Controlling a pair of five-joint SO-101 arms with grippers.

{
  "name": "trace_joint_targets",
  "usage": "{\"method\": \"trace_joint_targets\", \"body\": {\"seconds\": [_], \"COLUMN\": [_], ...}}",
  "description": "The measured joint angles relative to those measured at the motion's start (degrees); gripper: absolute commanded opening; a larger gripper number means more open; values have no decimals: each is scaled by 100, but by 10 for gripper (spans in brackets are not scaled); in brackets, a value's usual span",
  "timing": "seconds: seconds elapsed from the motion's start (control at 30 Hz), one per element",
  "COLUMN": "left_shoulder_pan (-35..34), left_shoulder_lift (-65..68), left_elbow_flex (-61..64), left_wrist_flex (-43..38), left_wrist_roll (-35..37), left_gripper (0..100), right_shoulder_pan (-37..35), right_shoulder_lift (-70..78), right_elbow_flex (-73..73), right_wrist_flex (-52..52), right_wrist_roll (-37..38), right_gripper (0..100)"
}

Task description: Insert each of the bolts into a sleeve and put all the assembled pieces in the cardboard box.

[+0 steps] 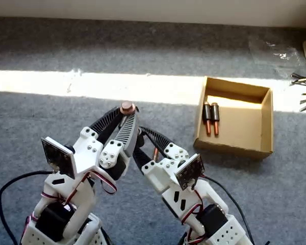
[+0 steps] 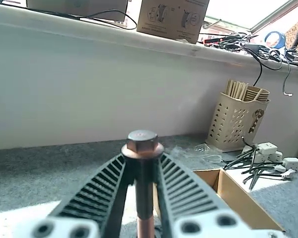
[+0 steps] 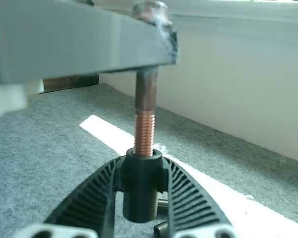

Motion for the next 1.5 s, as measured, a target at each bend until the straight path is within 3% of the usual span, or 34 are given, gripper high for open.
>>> {"method": "trace_joint_targets", "body": {"seconds": [1.37,1.5], "left_shoulder_pan": [18,18], "left_shoulder_lift": [-70,-70], "left_elbow_flex": [958,958], "left_wrist_flex": [9,9], "left_wrist_roll": [0,0], "left_gripper": [8,122], "right_shoulder_pan": [53,53], "right_shoulder_lift": [9,9], "right_elbow_flex": [0,0], "right_wrist_flex": [9,9], "right_wrist_roll": [-18,-18], "right_gripper": [5,5]}}
